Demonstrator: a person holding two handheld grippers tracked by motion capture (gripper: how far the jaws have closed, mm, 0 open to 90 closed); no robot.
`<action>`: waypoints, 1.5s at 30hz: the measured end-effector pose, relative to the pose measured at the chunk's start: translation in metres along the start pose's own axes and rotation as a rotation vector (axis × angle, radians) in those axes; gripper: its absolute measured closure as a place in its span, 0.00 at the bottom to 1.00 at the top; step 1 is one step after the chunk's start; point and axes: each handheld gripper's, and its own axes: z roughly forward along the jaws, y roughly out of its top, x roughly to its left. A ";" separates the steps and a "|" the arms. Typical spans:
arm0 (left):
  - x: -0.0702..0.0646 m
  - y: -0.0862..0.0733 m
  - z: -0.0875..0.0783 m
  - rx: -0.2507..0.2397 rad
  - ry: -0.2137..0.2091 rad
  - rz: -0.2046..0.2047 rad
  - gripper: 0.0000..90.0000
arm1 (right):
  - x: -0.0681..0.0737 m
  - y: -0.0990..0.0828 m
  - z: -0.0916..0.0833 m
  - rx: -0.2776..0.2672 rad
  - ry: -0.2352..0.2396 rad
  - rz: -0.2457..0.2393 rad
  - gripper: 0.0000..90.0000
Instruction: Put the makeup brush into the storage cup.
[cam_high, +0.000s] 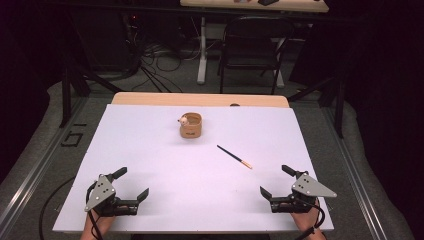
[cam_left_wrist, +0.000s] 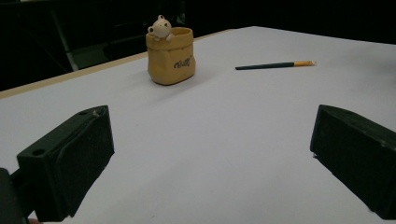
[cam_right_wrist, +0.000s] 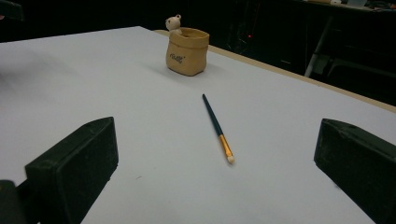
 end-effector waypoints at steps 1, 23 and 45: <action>0.000 0.000 0.000 0.002 0.001 0.001 0.00 | 0.000 0.000 0.000 -0.001 0.002 0.000 0.00; -0.001 0.000 0.003 0.014 -0.002 0.004 0.00 | -0.005 0.003 0.009 0.043 -0.011 0.000 0.00; 0.000 0.000 0.002 0.013 -0.008 0.002 0.00 | -0.016 0.011 0.040 0.127 0.008 -0.006 0.00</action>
